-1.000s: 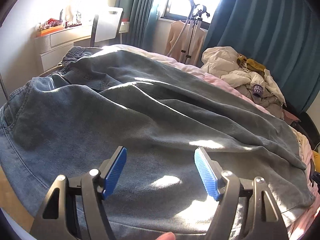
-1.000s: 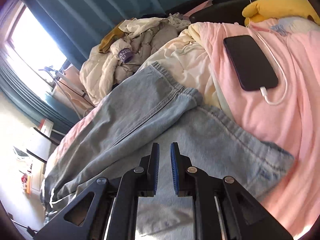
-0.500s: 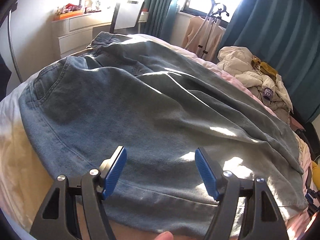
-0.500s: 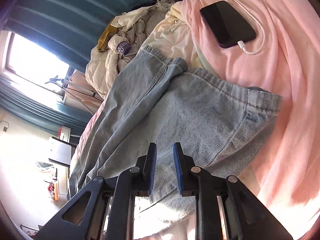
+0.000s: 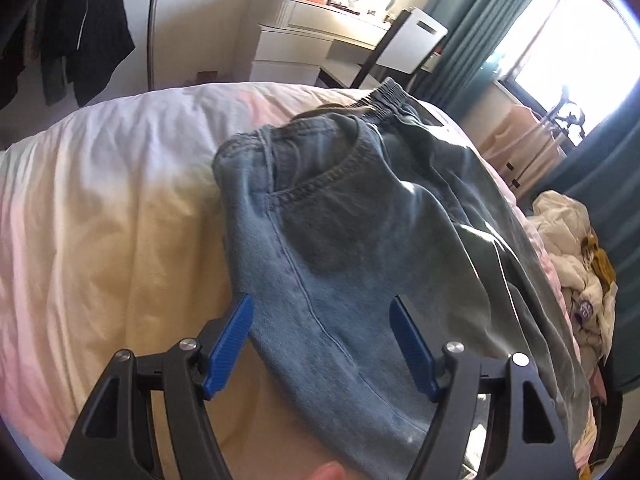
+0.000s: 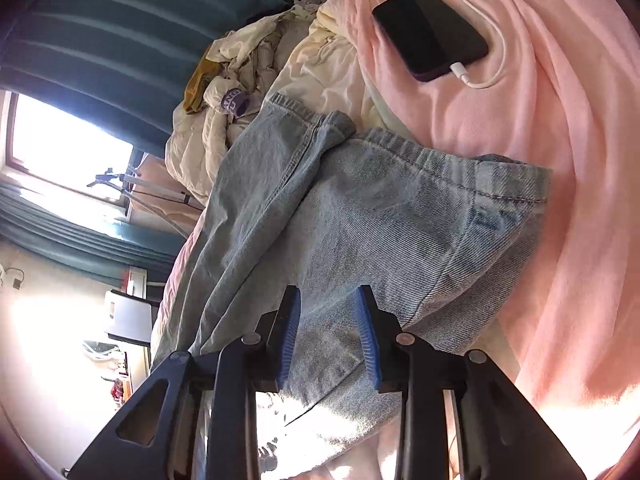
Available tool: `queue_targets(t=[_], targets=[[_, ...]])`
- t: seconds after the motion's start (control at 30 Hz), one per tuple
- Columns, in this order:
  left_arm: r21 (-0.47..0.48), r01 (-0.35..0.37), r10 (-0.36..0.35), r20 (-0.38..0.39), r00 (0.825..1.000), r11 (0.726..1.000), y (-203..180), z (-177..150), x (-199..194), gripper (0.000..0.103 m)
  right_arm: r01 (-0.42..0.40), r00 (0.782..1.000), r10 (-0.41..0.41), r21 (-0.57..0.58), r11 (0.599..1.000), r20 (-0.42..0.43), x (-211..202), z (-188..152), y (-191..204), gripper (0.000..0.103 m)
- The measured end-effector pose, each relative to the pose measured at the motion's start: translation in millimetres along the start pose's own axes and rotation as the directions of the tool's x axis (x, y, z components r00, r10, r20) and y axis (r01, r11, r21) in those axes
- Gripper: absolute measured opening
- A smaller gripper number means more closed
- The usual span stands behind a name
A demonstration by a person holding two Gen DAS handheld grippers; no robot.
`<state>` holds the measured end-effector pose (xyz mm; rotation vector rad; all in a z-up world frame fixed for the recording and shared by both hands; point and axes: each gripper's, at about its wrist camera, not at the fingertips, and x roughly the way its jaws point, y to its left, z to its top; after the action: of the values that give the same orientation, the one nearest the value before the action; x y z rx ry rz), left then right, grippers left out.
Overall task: Fold clothes
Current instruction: 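Grasp the jeans waistband with the left gripper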
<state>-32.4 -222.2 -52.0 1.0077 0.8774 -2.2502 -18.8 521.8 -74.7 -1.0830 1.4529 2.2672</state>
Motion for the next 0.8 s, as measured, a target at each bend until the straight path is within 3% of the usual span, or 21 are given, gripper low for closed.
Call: queue_targets(t=[0.17,0.27,0.4,0.57,0.63,0.8], targets=[[-0.12,-0.039,0.039,-0.003,0.999,0.992,31,20,4,0.077,0.043,0.996,-0.05,0.098,0.994,0.073,-12,3,-18,0.044],[-0.193,-0.038,0.038,-0.007,0.999,0.981,50,30,6,0.082,0.086,0.981,-0.114,0.176,0.981,0.157,-28,2,-31,0.052],[-0.232,-0.041,0.04,-0.006,0.999,0.972,61,39,13,0.088,0.13,0.936,-0.214,0.29,0.948,0.278,-54,-4,-45,0.071],[-0.197,0.005,-0.019,-0.067,0.998,0.98,56,46,32,0.088,0.178,0.873,-0.344,0.43,0.885,0.347,-75,-14,-63,0.077],[-0.179,0.019,-0.037,-0.097,0.995,0.984,50,45,39,0.088,0.182,0.872,-0.362,0.466,0.866,0.331,-75,-14,-74,0.077],[-0.199,0.061,-0.096,-0.17,0.981,0.978,43,39,52,0.088,0.184,0.902,-0.349,0.503,0.844,0.256,-57,-9,-93,0.077]])
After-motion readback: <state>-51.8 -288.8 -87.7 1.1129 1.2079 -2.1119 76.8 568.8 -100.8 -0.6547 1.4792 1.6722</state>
